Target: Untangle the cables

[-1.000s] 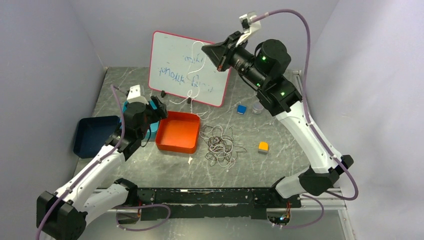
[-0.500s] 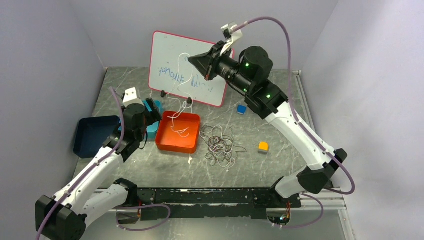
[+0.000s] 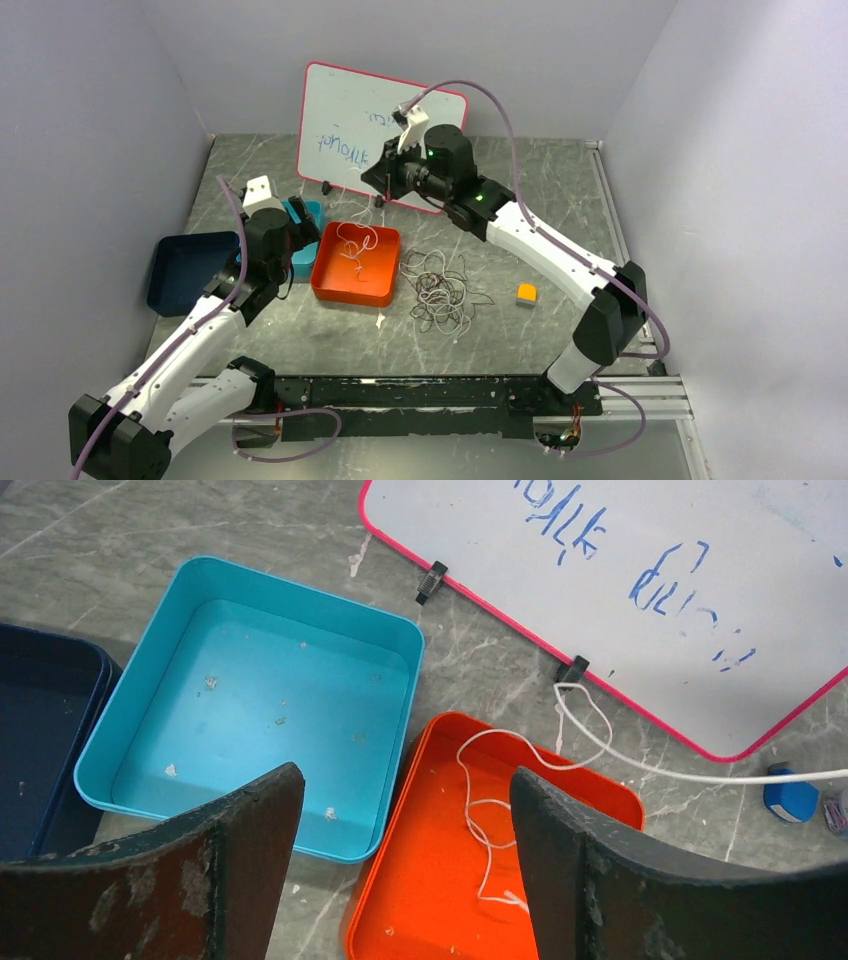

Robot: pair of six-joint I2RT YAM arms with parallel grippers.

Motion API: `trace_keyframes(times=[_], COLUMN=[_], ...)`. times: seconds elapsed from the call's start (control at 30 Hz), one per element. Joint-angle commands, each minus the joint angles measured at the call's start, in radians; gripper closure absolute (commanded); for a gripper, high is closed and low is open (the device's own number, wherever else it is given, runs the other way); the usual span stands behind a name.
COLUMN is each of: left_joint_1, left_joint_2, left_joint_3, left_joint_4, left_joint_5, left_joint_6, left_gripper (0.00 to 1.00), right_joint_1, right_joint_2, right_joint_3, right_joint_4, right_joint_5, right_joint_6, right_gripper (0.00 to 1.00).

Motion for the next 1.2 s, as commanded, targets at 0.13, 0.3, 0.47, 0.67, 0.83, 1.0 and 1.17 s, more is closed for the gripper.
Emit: trace_keyframes(times=[0.13,0.3,0.47,0.67,0.83,1.0,1.17], left_joint_1=[0.012,0.012,0.012,0.012,0.011,0.012,0.012], left_joint_2=[0.005,0.023,0.04,0.045,0.055,0.065,0.073], left_joint_3=[-0.003,0.0,0.012,0.016,0.021,0.028,0.03], left_joint_4=[-0.008,-0.003,-0.002,0.001,-0.003,-0.003,0.0], left_joint_5=[-0.017,-0.005,0.001,0.008,0.018,0.03,0.04], left_joint_6=[0.01,0.009,0.008,0.014,0.005,0.004,0.009], left_gripper=[0.2,0.2,0.21,0.22,0.26,0.29,0.35], right_joint_1=[0.032,0.044,0.056,0.058,0.059,0.061,0.07], right_joint_2=[0.029,0.016,0.011,0.012,0.048,0.084,0.133], right_joint_3=[-0.044,-0.085,-0.113,-0.141,-0.165,-0.185,-0.188], right_joint_4=[0.014,0.011,0.0,-0.005,0.012,0.057,0.073], right_joint_5=[-0.004,0.008,0.028,0.063,0.085,0.097,0.078], right_joint_6=[-0.016,-0.015,-0.022,-0.02,-0.029,-0.045,-0.074], right_gripper=[1.0,1.0,1.0,1.0,1.0,1.0,1.0])
